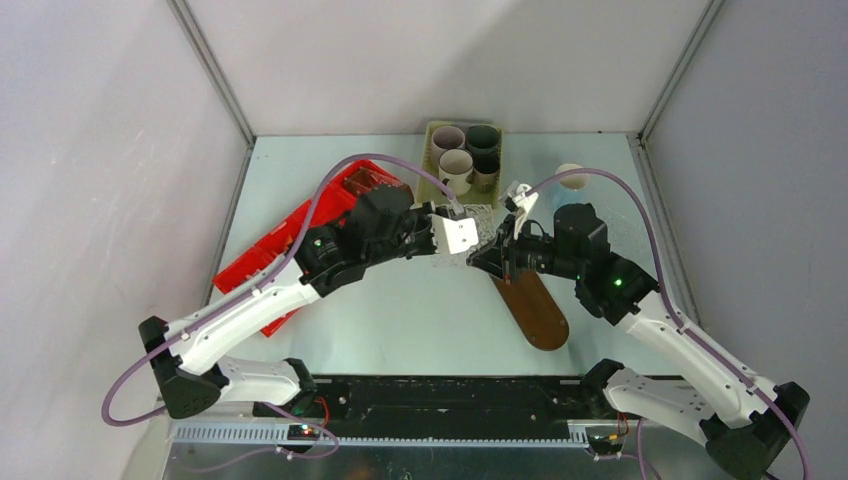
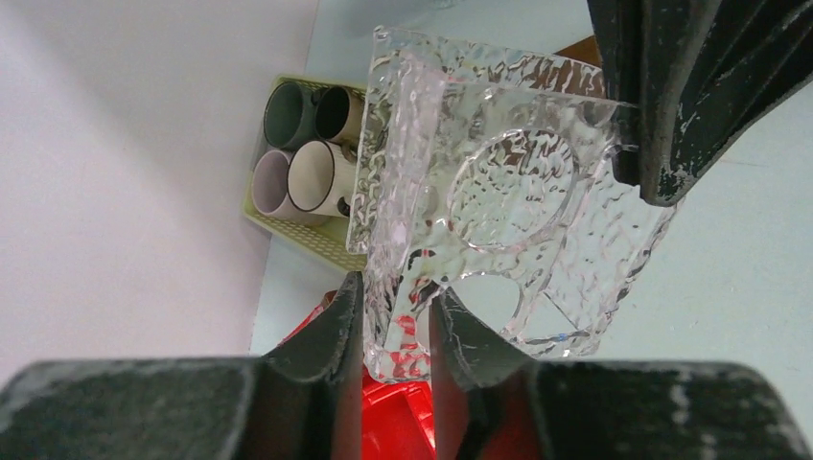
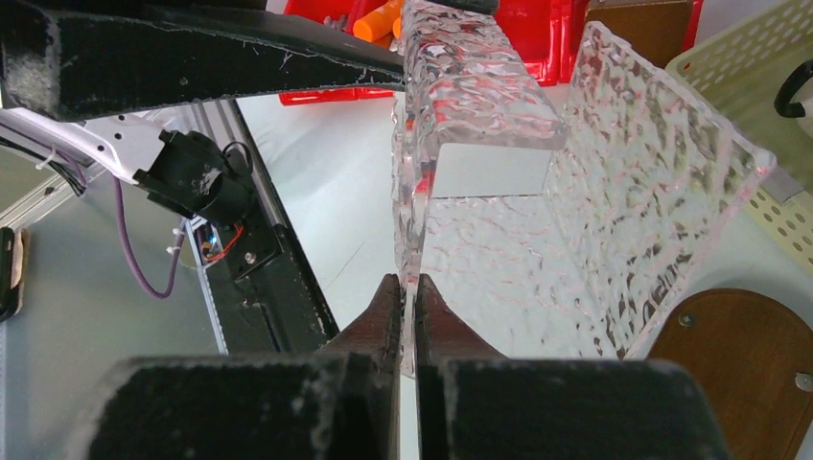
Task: Prepare toiletry sets of a toothbrush and toothpaste on the tray
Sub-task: Adjust the toothpaste holder.
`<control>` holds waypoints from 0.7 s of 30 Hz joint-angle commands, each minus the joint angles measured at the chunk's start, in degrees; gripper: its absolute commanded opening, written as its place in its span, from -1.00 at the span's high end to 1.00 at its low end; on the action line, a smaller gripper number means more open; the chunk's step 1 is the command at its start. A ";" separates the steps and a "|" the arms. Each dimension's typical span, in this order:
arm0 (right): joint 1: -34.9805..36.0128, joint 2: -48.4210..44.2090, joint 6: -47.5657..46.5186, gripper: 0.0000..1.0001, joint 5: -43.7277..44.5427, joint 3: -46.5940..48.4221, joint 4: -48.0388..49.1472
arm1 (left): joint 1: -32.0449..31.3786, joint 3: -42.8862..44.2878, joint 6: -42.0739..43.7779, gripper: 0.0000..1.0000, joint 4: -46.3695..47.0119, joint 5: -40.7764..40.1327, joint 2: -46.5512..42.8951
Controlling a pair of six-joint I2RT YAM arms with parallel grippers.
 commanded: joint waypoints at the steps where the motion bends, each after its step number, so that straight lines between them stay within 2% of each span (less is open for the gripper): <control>1: 0.29 -0.93 -2.15 0.95 0.68 3.14 3.15 | -0.36 1.39 -3.14 0.68 2.84 0.34 -1.04; 3: 0.23 -1.52 -2.02 0.87 2.52 3.15 3.26 | -0.33 -0.01 -4.96 0.82 3.80 -0.37 -1.69; 5: 0.24 -2.16 -1.74 0.66 6.40 3.14 3.43 | -0.30 -0.87 -7.69 0.96 5.21 -2.95 -2.14; 9: 0.50 -3.36 0.06 0.03 14.04 3.14 4.01 | -0.34 -2.16 -15.78 1.00 8.88 -8.04 -2.49; 11: 0.78 -3.82 1.09 -0.15 18.49 3.15 4.21 | -0.30 -2.26 -20.72 1.00 9.98 -10.73 -2.26; 15: 2.13 -4.47 3.99 -0.35 28.92 3.12 3.92 | -0.40 -1.53 -31.70 1.00 10.74 -17.64 -1.15; 21: 8.30 -3.09 8.80 -0.43 44.55 3.15 1.76 | -0.41 3.07 -48.59 1.00 6.14 -25.92 3.59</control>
